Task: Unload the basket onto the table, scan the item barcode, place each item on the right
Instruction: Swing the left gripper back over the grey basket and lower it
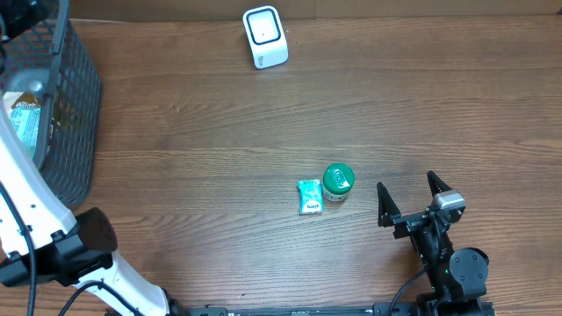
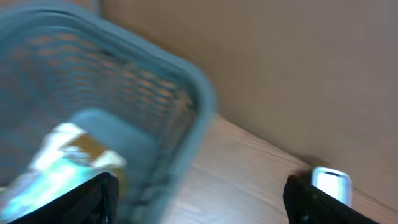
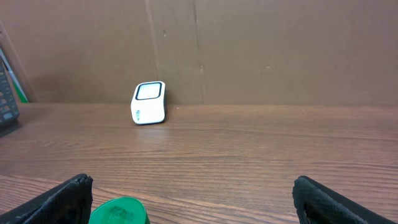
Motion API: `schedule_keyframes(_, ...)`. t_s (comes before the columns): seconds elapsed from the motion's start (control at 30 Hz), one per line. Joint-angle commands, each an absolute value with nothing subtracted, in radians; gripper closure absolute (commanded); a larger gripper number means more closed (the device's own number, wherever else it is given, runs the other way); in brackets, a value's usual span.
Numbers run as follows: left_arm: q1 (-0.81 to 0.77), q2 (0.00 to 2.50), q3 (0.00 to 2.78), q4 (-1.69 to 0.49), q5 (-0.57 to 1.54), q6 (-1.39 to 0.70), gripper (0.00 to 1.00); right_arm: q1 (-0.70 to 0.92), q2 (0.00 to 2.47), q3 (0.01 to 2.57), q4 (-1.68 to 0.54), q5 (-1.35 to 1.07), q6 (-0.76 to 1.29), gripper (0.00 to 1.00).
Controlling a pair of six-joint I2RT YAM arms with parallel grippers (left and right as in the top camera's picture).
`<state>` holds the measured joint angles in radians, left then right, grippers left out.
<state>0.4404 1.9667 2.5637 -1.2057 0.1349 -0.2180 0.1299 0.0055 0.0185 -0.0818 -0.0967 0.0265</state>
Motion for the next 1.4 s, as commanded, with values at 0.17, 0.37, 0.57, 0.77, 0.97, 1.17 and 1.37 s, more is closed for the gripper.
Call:
schedule_keyframes(0.17,0.497,1.977,2.423,-1.143,0.033,0.065,0.12,0.129,0.003,0.008,-0.077,-0.091,0.025,0.0)
schedule_keyframes(0.37,0.531,1.977,2.285,-1.078,0.015,0.096,0.08,0.129,0.003,0.008,-0.077,-0.091,0.025,0.0)
schedule_keyframes(0.57,0.559,1.984,2.172,-1.024,0.024,0.12,0.05,0.129,0.003,0.008,-0.077,-0.091,0.025,0.0)
schedule_keyframes(0.77,0.58,2.01,2.098,-0.997,0.089,0.12,0.05,0.129,0.003,0.008,-0.077,-0.091,0.025,0.0)
schedule_keyframes(0.97,0.589,2.068,2.079,-0.998,0.147,0.129,0.03,0.129,0.003,0.008,-0.077,-0.091,0.025,0.0)
schedule_keyframes(1.17,0.589,2.119,2.077,-0.997,0.159,0.135,0.02,0.129,0.003,0.008,-0.077,-0.091,0.025,0.0)
schedule_keyframes(1.37,0.589,2.156,2.077,-0.993,0.159,0.135,0.03,0.129,0.003,0.008,-0.077,-0.091,0.025,0.0)
